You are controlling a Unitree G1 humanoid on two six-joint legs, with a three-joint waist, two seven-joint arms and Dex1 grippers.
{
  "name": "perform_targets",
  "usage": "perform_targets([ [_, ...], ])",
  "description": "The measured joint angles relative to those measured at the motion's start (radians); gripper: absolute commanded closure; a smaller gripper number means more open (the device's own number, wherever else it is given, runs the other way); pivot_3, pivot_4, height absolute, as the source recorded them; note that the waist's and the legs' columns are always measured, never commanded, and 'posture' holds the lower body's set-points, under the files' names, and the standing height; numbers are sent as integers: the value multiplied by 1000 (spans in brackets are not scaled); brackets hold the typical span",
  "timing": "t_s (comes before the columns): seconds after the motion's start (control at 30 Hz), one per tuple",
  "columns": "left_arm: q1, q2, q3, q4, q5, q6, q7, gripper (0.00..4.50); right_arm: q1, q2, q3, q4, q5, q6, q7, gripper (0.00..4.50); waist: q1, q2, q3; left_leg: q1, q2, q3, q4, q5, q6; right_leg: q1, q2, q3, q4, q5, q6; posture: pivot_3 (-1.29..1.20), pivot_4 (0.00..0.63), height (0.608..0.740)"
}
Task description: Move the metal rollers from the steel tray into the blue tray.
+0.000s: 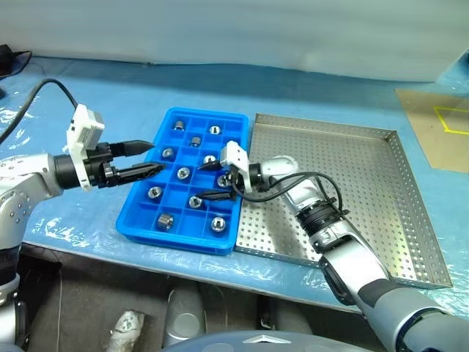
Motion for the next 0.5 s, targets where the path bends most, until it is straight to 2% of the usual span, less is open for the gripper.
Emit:
perform_targets([
  [0.13, -75, -16, -53, 71, 29, -38, -23, 779, -6, -95, -71, -106, 42, 76, 12, 506, -6, 0, 0, 0, 0, 0, 0, 0, 0, 0, 1, 0, -1, 0, 0, 93, 150, 740],
  [0.3, -164, -87, -155, 181, 99, -117, -72, 779, 35, -288, -168, -312, 118, 226, 53, 506, -19, 0, 0, -1, -1, 0, 0, 0, 0, 1, 0, 0, -1, 0, 1, 2, 150, 740],
  [0.4, -222, -144, -228, 282, 170, -201, -114, 779, 108, -405, -242, -350, 123, 266, 21, 506, -28, 0, 0, 0, -1, 0, 0, 0, 0, 1, 0, 1, -1, 1, 1, -45, 150, 740],
  [0.5, -243, -192, -287, 365, 227, -258, -152, 779, 161, -468, -307, -366, 122, 287, -22, 506, -54, 0, 0, 1, -2, 0, 0, 0, 0, 1, 1, 1, -1, 1, 1, -83, 150, 740],
])
